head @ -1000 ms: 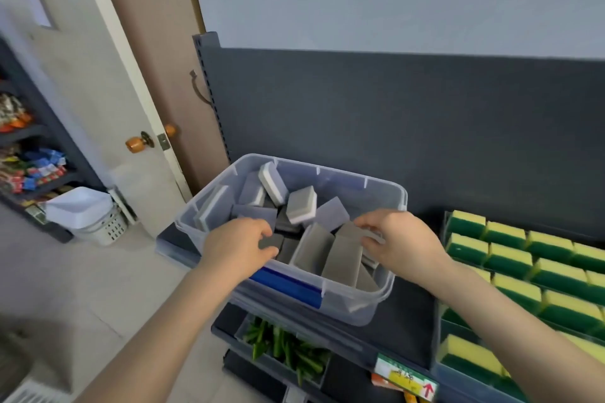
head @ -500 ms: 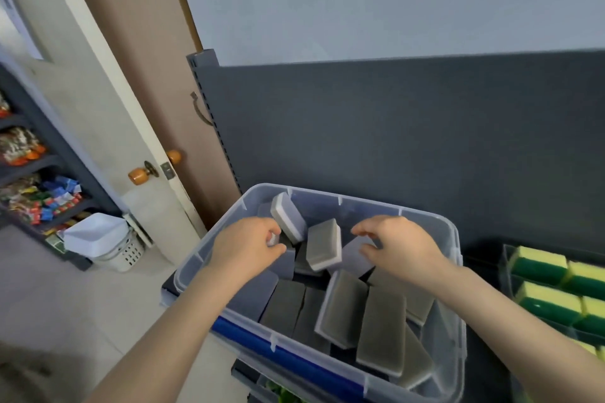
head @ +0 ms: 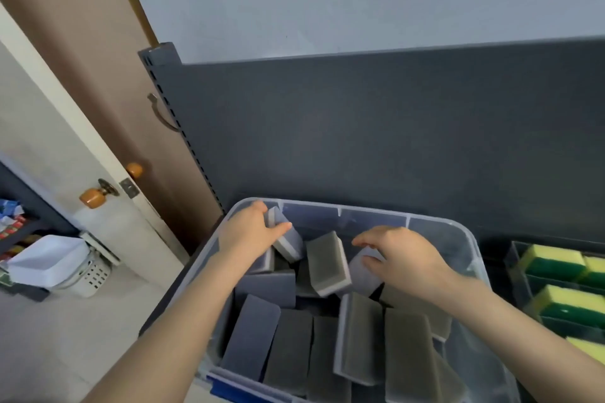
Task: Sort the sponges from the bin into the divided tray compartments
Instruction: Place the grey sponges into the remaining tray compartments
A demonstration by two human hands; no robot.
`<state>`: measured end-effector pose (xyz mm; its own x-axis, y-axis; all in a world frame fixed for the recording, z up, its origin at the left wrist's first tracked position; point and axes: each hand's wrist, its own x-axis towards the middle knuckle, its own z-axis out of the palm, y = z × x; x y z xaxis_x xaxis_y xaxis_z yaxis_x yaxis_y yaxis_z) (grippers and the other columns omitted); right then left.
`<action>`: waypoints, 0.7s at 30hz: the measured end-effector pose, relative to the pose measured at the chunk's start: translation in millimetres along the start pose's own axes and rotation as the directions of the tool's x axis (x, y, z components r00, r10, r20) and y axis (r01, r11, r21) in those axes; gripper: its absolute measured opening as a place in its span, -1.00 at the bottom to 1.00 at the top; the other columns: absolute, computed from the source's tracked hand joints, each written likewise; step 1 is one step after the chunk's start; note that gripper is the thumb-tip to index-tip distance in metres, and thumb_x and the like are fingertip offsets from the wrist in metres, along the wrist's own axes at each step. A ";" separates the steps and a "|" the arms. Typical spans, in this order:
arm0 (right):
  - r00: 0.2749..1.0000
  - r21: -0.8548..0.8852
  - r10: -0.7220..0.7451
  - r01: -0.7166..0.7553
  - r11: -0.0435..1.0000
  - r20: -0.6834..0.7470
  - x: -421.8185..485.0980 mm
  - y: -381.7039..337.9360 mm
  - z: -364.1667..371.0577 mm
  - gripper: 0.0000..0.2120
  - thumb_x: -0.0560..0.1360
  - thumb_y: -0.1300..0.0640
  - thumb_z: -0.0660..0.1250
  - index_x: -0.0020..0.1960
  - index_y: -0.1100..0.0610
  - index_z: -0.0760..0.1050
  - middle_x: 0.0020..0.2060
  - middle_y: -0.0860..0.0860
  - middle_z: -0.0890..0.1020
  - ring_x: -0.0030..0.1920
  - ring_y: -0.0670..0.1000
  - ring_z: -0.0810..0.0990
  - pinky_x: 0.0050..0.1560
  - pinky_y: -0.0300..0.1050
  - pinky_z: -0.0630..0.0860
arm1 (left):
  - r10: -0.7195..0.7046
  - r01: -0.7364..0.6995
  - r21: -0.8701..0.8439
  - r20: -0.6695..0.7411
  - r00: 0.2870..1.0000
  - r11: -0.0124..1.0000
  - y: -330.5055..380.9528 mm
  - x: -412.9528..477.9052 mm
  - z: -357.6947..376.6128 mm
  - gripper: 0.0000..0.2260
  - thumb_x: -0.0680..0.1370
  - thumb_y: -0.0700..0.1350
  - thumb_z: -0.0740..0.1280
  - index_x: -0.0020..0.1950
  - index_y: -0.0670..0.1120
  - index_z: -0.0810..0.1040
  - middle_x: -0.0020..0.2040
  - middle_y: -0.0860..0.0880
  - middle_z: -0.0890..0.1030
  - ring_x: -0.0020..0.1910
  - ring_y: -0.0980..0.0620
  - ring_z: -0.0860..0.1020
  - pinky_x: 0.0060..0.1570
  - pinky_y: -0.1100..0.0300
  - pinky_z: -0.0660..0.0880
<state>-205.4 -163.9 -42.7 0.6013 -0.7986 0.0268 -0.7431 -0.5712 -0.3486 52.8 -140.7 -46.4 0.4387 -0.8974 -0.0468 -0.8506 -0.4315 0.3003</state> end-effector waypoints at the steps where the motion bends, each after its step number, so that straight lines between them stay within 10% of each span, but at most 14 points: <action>1: 1.000 -0.007 0.009 -0.009 1.000 -0.002 -0.4 -0.9 0.1 -0.67 0.50 0.05 0.23 0.25 -0.14 0.46 0.19 -0.18 0.55 0.14 -0.06 0.54 0.03 -0.22 0.43 | 0.015 -0.014 -0.021 0.020 1.000 1.000 -0.8 3.7 -0.1 -0.51 0.45 0.21 0.35 0.27 -0.02 0.43 0.06 0.01 0.61 0.02 -0.03 0.56 -0.06 0.11 0.49; 10: 0.998 0.013 0.048 -0.047 0.999 -0.044 7.0 -19.6 5.9 -0.67 0.49 0.05 0.27 0.24 -0.12 0.48 0.17 -0.19 0.57 0.18 -0.09 0.52 0.11 -0.20 0.44 | 0.192 -0.216 -0.434 -0.100 0.976 0.874 -14.2 18.7 -30.1 -0.66 0.41 -0.12 0.41 0.16 0.07 0.52 0.02 0.10 0.60 -0.04 0.09 0.57 0.01 0.07 0.52; 18: 0.976 -0.207 -0.082 0.124 0.970 0.200 16.5 -44.6 54.1 -0.36 0.37 -0.03 0.39 0.41 -0.03 0.29 0.43 -0.08 0.28 0.44 0.00 0.20 0.44 -0.07 0.15 | 0.218 -0.273 -0.503 -0.166 0.962 0.820 -16.2 13.0 0.6 -0.63 0.40 -0.11 0.39 0.19 0.13 0.50 0.02 0.15 0.60 -0.01 0.06 0.56 0.01 0.03 0.52; 21: 0.989 -0.271 -0.094 0.123 0.955 0.118 22.7 -41.2 61.5 -0.44 0.37 0.09 0.35 0.36 0.00 0.35 0.34 0.00 0.41 0.34 0.10 0.36 0.33 -0.05 0.26 | 0.218 -0.275 -0.540 -0.168 0.961 0.795 -20.0 12.5 6.2 -0.63 0.42 -0.14 0.40 0.19 0.11 0.51 0.01 0.14 0.60 -0.02 0.06 0.56 -0.02 0.04 0.52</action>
<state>-143.0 -146.8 -85.4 0.6987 -0.7136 -0.0514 -0.7152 -0.6948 -0.0756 73.5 -143.9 -58.9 0.2846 -0.9415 0.1804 -0.6407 -0.0468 0.7663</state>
